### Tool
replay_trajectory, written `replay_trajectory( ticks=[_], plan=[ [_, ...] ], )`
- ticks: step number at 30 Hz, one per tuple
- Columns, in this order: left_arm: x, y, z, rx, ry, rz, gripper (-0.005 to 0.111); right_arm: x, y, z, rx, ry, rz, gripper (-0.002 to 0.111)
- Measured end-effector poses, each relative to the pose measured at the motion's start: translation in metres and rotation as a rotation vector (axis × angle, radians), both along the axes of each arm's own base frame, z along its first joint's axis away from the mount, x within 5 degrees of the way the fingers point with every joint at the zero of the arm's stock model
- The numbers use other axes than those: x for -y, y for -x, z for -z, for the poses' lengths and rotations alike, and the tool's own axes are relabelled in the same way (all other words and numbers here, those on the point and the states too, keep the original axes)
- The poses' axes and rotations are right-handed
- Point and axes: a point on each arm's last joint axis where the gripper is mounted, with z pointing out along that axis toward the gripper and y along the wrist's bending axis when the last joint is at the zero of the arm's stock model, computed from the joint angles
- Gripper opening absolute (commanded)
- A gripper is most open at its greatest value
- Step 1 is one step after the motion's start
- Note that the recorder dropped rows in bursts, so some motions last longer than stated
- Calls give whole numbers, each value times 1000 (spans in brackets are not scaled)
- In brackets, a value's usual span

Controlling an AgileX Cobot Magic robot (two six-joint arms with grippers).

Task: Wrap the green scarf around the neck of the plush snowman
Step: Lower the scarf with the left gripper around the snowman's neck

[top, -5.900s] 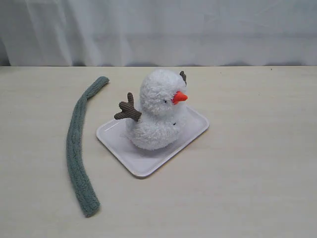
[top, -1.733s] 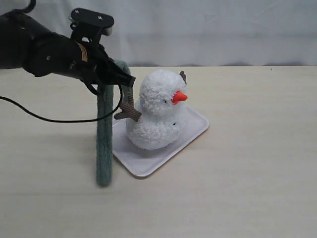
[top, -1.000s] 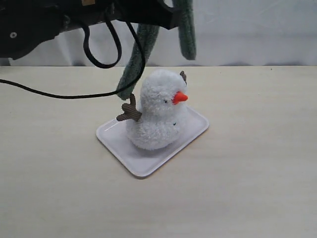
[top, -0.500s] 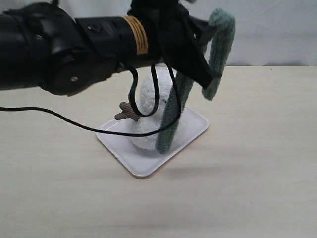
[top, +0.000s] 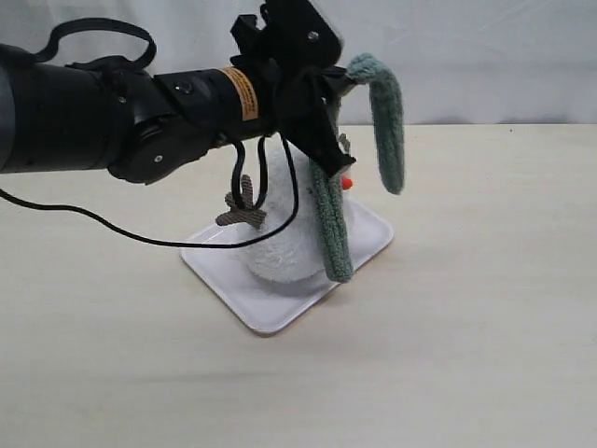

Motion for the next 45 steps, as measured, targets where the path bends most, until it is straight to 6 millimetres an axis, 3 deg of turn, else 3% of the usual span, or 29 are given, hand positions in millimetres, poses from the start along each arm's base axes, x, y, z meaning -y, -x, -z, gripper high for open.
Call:
replay_trajectory(
  ticks=[8,17,25,30,33,40,45],
  plan=[
    [-28,-18,8,-96,-37,-124,0,0,0,0,0,0,0,46],
    [-32,-17,18,-168,-105,-153,0,0,0,0,0,0,0,46],
    [-31,-22,52,-266,-201,-171,0,0,0,0,0,0,0,46],
    [-31,-22,52,-259,-212,-165,1,0,0,0,0,0,0,46],
    [-31,-22,52,-257,-215,-163,10,0,0,0,0,0,0,46],
    [-34,-19,42,-247,-211,-169,46,0,0,0,0,0,0,46],
    [-38,-13,19,-211,-184,-173,53,0,0,0,0,0,0,46]
  ],
)
